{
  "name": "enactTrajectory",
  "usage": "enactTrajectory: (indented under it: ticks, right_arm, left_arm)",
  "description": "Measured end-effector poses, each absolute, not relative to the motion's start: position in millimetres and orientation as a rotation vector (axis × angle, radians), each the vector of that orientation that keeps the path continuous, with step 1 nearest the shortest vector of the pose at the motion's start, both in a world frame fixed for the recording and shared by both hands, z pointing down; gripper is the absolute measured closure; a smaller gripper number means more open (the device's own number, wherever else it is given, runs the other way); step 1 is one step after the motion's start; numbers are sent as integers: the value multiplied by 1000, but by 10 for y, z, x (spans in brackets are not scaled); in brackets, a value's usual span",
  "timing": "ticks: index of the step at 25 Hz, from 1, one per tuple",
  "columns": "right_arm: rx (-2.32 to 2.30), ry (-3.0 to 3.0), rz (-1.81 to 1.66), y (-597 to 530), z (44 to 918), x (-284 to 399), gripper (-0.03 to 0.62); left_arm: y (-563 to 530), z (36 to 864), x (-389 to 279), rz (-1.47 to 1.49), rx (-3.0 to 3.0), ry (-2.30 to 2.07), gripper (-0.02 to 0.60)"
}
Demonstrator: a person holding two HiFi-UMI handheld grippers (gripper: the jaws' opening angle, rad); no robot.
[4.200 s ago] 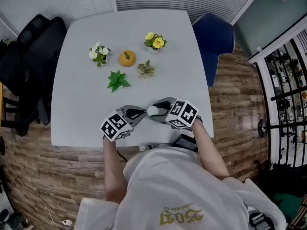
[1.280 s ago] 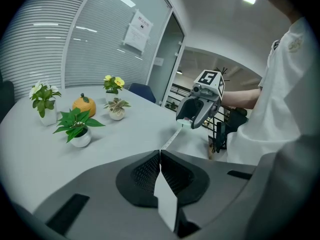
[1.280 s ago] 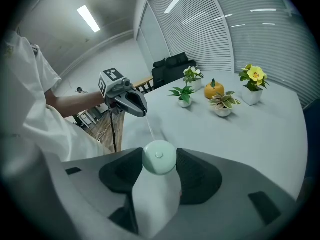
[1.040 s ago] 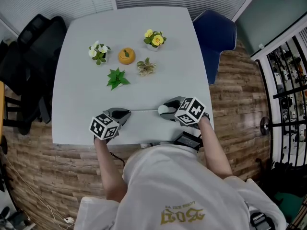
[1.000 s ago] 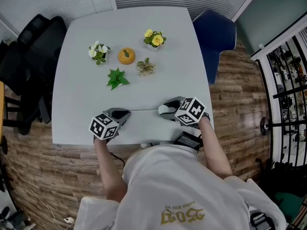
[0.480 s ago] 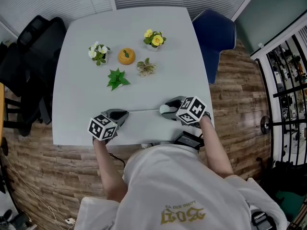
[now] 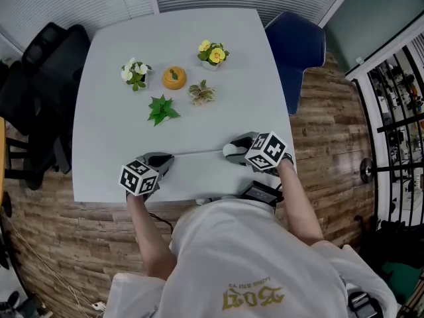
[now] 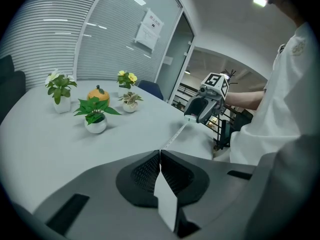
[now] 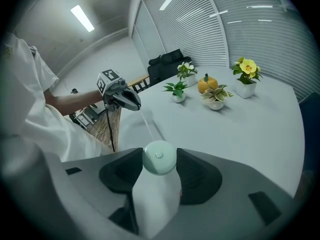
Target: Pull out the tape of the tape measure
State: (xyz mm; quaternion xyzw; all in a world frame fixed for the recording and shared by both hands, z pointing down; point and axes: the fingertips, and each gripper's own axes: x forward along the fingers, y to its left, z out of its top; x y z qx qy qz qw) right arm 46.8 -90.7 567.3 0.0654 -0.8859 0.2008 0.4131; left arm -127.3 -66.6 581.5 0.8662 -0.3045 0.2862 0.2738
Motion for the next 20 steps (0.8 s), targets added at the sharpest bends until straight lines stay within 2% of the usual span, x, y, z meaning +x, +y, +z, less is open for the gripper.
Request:
enactTrajectory:
  ticks: [20]
  right_arm:
    - [176,-2198,556,-965,5806,537,368]
  left_arm:
    - [-679,5959,-1472,773,2260,-846,572]
